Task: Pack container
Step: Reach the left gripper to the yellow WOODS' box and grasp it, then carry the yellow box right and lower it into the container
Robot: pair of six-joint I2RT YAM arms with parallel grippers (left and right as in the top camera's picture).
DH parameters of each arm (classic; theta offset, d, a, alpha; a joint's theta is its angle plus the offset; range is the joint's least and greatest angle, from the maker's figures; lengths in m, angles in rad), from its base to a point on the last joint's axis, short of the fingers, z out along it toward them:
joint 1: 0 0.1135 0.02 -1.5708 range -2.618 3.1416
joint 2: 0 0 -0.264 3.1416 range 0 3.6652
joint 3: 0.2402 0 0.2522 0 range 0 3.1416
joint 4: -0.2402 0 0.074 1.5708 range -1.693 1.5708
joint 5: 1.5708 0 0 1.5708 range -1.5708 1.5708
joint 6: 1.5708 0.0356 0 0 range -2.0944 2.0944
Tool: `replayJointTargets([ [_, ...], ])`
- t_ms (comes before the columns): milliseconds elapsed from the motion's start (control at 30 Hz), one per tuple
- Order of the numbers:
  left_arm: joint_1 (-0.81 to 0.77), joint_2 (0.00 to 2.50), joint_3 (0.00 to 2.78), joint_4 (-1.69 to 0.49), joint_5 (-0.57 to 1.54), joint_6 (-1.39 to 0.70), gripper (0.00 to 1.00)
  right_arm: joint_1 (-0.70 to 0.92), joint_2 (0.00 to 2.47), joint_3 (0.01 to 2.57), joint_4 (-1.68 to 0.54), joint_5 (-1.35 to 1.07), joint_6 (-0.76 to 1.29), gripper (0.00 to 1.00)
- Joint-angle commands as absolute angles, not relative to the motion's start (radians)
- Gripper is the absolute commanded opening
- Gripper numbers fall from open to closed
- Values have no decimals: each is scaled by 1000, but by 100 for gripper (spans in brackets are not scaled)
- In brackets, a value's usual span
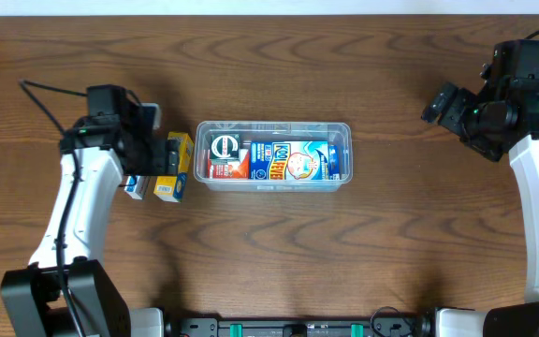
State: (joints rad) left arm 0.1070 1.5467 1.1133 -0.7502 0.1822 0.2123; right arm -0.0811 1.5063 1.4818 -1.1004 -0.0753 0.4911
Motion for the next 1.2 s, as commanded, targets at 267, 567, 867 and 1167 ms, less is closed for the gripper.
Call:
replayJointTargets([
  [267, 43, 1663, 1117, -752, 104, 246, 87, -89, 1507, 1490, -1101, -76, 504, 99],
  [567, 43, 1745, 1117, -711, 109, 247, 82, -89, 1508, 1490, -1101, -76, 504, 99],
  [867, 44, 1785, 1117, -686, 108, 247, 64, -89, 1507, 1490, -1101, -76, 504, 99],
  [1167, 67, 1787, 1117, -672, 108, 247, 44, -89, 1508, 1490, -1101, -76, 503, 99],
])
